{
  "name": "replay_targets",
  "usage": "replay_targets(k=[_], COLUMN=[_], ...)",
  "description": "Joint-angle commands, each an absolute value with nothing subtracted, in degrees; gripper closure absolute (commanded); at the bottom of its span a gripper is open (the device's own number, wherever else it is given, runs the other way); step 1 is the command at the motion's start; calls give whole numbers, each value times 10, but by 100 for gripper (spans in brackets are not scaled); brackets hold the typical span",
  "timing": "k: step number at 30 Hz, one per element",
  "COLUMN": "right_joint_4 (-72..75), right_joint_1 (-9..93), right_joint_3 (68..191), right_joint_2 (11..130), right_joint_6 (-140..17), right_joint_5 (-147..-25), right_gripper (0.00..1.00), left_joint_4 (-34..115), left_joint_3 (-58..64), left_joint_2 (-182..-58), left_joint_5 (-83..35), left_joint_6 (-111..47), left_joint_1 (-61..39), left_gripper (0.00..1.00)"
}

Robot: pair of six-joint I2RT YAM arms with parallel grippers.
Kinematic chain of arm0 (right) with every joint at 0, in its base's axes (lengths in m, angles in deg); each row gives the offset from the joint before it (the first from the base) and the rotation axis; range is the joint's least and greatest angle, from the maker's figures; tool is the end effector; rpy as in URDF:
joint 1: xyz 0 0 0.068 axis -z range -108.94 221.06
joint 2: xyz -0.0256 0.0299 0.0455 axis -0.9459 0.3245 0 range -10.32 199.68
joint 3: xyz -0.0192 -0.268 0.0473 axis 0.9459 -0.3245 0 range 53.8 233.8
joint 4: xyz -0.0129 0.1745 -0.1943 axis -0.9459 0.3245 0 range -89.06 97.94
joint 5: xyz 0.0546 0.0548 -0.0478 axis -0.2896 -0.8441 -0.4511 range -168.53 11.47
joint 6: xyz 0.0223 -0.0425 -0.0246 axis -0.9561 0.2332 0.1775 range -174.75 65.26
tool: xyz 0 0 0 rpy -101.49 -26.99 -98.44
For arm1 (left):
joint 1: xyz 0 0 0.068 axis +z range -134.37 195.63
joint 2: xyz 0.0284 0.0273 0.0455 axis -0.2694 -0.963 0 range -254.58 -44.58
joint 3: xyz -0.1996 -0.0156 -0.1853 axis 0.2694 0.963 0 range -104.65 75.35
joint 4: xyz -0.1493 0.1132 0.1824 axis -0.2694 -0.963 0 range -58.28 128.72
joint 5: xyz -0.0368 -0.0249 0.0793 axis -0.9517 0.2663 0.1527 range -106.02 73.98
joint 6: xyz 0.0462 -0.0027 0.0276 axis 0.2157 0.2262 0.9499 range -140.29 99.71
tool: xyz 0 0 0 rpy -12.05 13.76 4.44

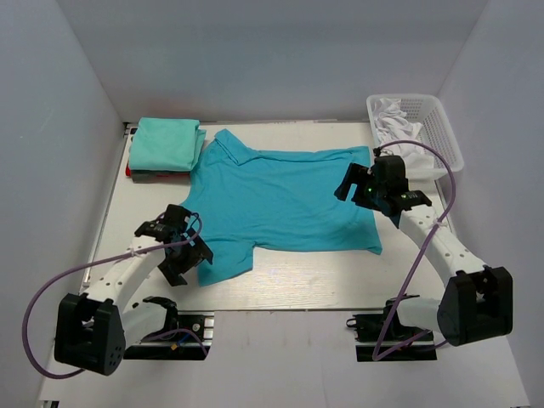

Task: Fold and stack the t-shirts
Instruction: Grap the side of the flattened tshirt closest away from the robot with both arms

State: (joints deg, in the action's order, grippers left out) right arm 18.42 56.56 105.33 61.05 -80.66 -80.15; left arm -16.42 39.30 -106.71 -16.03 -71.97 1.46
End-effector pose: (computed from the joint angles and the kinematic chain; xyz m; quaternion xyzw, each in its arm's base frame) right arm 0.2646 0.0696 0.2704 0.0828 0.8923 0.1652 0.4119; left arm 0.1550 -0.0391 0.1848 -0.3206 0.9441 -0.0418 0.0642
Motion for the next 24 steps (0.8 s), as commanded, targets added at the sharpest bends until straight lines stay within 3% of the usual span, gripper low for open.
replay_targets(k=[1, 8, 11, 16, 17, 23, 24], right_joint_4=[189, 191, 204, 257, 263, 317, 325], right_joint_1=[569, 573, 574, 581, 583, 600, 601], right_joint_3=[1051, 1048, 1049, 1043, 1034, 998, 996], right_joint_2=[609, 592, 586, 570, 562, 534, 532], right_joint_6=[-830, -833, -833, -861, -884, -912, -912], right_joint_5=[-815, -814, -808, -734, -723, -673, -670], right_gripper=[10, 10, 10, 10, 10, 10, 10], left_joint_4=[-151, -102, -74, -39, -32, 0, 0], left_joint_3=[417, 440, 454, 478, 478, 489, 489], left_joint_2=[-1058, -1109, -1125, -1125, -1118, -1104, -1104], left_joint_5=[-189, -145, -150, -180, -180, -228, -228], left_joint_6=[-749, -757, -757, -745, -745, -718, -711], left_joint_1=[12, 7, 7, 7, 7, 2, 2], left_gripper=[0, 10, 19, 60, 73, 100, 100])
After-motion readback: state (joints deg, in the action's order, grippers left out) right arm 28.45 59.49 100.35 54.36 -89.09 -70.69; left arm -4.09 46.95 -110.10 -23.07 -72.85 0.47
